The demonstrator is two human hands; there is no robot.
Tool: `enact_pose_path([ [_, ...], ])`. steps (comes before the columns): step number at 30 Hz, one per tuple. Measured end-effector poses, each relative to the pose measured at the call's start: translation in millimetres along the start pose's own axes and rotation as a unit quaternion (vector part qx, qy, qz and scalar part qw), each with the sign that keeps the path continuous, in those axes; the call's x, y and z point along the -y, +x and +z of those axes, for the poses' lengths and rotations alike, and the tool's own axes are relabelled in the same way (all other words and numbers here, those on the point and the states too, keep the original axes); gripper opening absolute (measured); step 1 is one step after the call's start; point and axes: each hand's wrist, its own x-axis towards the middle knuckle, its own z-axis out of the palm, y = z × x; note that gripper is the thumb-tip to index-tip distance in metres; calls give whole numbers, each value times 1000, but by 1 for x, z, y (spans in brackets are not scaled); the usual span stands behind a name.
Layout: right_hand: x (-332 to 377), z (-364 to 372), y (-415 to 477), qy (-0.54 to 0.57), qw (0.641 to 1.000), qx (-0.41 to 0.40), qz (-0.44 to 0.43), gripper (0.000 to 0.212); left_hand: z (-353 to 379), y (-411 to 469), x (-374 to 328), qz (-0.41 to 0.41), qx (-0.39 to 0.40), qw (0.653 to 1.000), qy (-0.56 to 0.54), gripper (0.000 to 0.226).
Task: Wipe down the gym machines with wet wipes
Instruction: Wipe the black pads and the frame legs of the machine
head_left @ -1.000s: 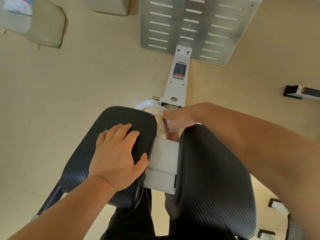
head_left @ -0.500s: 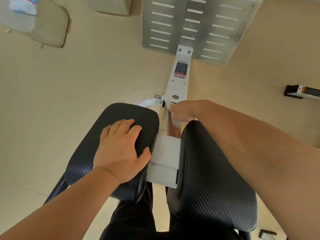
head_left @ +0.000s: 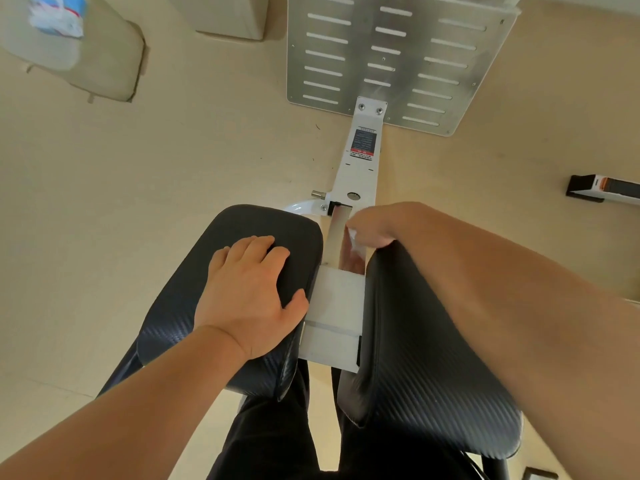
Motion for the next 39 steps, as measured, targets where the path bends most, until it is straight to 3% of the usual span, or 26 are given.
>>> enact_pose_path([
  [5, -10, 4, 10, 111, 986, -118, 38, 13, 0, 0, 0, 0, -4, 1000, -8, 68],
  [8, -6, -1, -13, 255, 943, -213, 34, 5, 0, 0, 1, -1, -5, 1000, -5, 71],
  [12, 8, 2, -63, 357, 868, -341, 55, 15, -1, 1, 3, -2, -4, 1000, -10, 75],
  [16, 29, 32, -130, 425, 810, -396, 79, 48, -4, 3, 2, 5, 0, 1000, -2, 64],
  [20, 60, 85, -185, 368, 810, -419, 181, 21, -9, 4, 1, 28, -20, 999, -15, 60],
  [22, 88, 120, -202, 320, 811, -442, 208, 17, -9, -1, 3, 48, -28, 998, -17, 58],
  [24, 120, 148, -212, 301, 831, -415, 216, 30, -9, -8, 6, 79, -45, 996, -20, 54],
  [27, 159, 170, -222, 286, 874, -318, 233, 66, -12, -18, 6, 124, -76, 989, -24, 47],
  [31, 180, 181, -225, 148, 914, -274, 261, 93, -8, -36, -12, 181, -66, 981, -20, 52],
  [37, 118, 173, -212, 177, 887, -267, 334, 114, 1, -35, -19, 184, -73, 980, 3, 54],
  [39, 116, 165, -204, 190, 889, -268, 319, 116, 3, -37, -18, 177, -76, 981, -2, 53],
])
